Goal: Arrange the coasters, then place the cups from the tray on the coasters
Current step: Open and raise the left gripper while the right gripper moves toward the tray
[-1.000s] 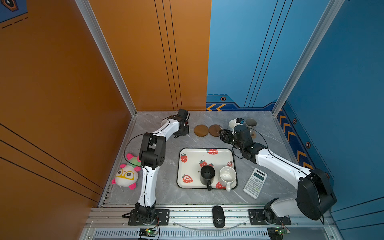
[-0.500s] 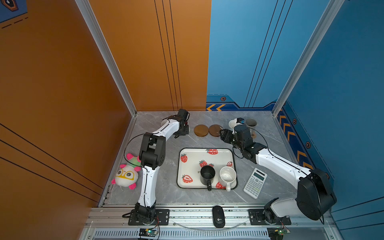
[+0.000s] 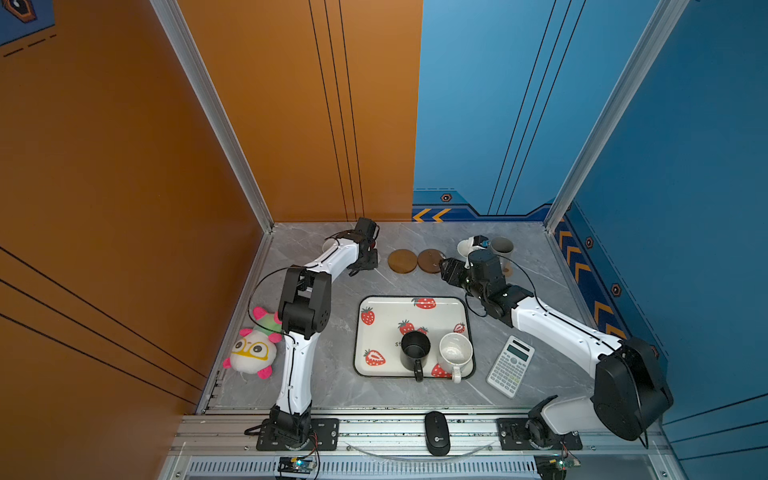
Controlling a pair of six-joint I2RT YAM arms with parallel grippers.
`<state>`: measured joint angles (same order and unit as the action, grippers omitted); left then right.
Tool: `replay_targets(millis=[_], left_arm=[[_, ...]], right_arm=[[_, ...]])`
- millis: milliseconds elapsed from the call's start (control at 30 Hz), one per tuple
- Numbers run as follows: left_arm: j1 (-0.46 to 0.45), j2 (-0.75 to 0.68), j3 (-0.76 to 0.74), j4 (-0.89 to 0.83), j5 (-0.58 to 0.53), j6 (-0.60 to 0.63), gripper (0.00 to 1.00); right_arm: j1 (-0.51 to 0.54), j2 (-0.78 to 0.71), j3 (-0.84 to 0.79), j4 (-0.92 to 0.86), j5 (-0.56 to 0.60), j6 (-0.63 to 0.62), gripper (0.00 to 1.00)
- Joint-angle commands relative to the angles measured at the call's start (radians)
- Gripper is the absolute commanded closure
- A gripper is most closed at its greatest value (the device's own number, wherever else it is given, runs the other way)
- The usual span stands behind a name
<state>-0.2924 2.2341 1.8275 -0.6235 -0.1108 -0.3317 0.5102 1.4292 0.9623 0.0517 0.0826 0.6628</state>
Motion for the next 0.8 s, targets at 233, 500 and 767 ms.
replay_targets(millis=[233, 500, 767], left_arm=[[0.006, -0.051, -0.028, 0.006, 0.007, -0.001, 0.63], [-0.01, -0.175, -0.092, 0.007, -0.021, -0.007, 0.56], [-0.068, -0.396, -0.235, 0.084, -0.044, -0.018, 0.52]], right_arm=[[-0.005, -0.024, 0.005, -0.028, 0.029, -0.005, 0.34], [-0.003, -0.029, 0.006, -0.029, 0.026, -0.005, 0.34], [0.01, -0.055, 0.014, -0.055, 0.03, -0.013, 0.31]])
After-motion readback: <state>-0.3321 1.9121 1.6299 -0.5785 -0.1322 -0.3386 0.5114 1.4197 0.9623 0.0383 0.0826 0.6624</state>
